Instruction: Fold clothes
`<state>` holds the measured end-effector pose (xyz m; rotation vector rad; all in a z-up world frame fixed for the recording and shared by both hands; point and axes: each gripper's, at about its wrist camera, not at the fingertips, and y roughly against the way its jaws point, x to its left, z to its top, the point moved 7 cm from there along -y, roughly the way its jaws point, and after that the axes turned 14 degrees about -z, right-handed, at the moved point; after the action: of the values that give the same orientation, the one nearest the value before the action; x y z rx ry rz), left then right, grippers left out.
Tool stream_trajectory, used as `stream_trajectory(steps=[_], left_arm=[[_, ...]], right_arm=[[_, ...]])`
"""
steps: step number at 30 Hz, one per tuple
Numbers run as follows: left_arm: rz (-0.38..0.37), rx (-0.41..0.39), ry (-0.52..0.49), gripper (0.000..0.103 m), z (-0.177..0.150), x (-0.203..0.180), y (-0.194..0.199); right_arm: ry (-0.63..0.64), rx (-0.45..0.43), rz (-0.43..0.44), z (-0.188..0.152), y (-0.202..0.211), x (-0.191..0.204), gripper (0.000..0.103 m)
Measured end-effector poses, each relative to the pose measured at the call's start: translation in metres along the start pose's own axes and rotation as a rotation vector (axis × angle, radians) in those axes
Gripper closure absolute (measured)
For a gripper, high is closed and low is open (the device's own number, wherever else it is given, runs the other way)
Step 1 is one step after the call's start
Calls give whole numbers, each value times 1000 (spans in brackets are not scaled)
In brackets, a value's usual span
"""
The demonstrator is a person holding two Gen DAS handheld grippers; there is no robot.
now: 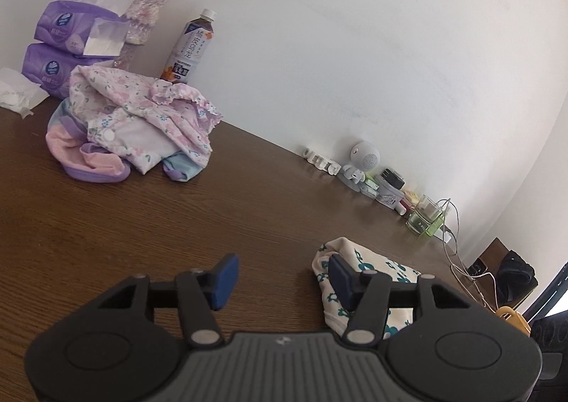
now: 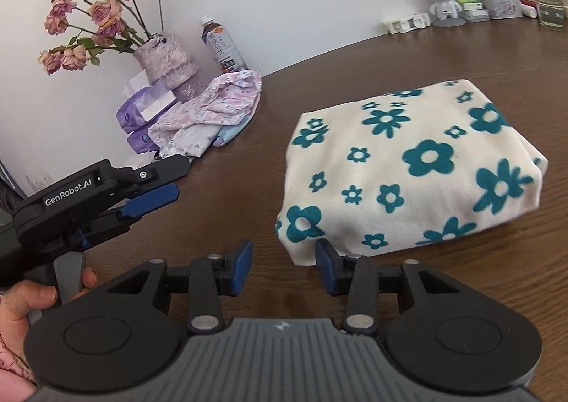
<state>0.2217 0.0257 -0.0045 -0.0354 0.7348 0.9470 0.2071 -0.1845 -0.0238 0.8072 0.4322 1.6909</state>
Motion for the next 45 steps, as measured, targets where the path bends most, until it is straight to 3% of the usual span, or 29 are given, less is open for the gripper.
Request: stream_trajectory(steps=[5, 9, 15, 19, 22, 24, 27, 29, 32, 34, 35, 40, 42, 44, 45], left_arm=[[16, 7, 5, 42, 0, 9, 2], [-5, 24, -15, 41, -6, 4, -1], [-91, 116, -85, 40, -30, -38, -30], [-113, 150, -86, 37, -42, -61, -57], [-70, 156, -65, 35, -45, -61, -72], [-44, 165, -51, 35, -46, -57, -80], [-61, 177, -15, 39, -48, -54, -87], [-104, 185, 16, 55, -48, -54, -89], [-127, 193, 42, 57, -50, -57, -89], [-124, 185, 60, 55, -49, -55, -87], [-121, 179, 72, 51, -47, -53, -85], [-126, 137, 61, 48, -37, -53, -74], [-130, 150, 48, 49, -38, -56, -76], [-132, 170, 50, 66, -42, -58, -78], [-133, 178, 53, 71, -43, -58, -79]], right_arm=[[18, 8, 51, -2, -4, 18, 62], [6, -51, 67, -1, 29, 1, 58], [-109, -247, -106, 31, 88, -82, 50], [-161, -208, -161, 46, 67, -120, 44], [-191, -149, -122, 46, 41, -128, 44], [-210, -135, -100, 45, 32, -128, 46], [-223, -127, -91, 39, 26, -126, 63], [-230, -126, -77, 35, 24, -125, 71], [-251, -106, -35, 32, 19, -126, 72], [-266, -96, -9, 30, 18, -127, 66], [-275, -102, -3, 31, 22, -128, 58], [-271, -196, -27, 33, 56, -139, 58], [-256, -225, -35, 35, 68, -142, 65], [-239, -205, -32, 34, 65, -140, 84], [-238, -186, -32, 33, 60, -139, 88]])
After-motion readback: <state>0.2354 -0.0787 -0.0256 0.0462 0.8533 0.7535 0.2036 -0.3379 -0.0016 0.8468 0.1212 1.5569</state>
